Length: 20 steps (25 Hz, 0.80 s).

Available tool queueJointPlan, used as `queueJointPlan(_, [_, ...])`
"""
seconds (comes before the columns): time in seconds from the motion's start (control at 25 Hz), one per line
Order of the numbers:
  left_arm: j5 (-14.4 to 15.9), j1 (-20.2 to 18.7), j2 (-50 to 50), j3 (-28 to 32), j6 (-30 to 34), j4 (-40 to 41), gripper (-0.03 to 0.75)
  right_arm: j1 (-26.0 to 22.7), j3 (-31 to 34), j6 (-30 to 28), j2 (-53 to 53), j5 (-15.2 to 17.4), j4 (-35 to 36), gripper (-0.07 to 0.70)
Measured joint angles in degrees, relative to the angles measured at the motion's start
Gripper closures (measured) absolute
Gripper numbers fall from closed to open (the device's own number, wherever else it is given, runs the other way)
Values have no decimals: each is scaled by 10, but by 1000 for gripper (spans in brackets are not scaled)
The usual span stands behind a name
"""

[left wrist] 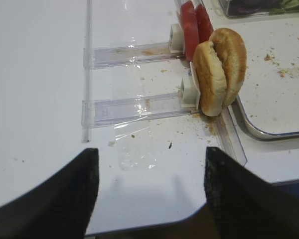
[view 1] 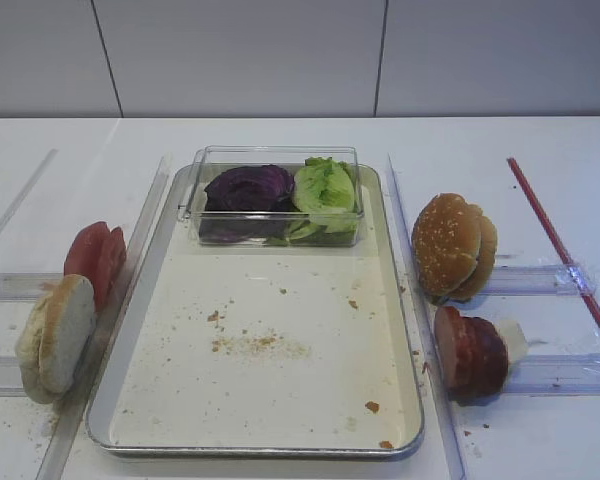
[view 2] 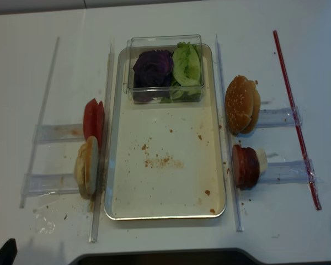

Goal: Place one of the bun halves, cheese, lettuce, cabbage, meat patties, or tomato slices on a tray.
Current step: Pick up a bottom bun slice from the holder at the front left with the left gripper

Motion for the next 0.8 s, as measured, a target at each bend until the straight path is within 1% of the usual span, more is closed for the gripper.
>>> queueJointPlan(0.8, [0,0,0,0,0,0,298,0,0,1,0,1,-1,84])
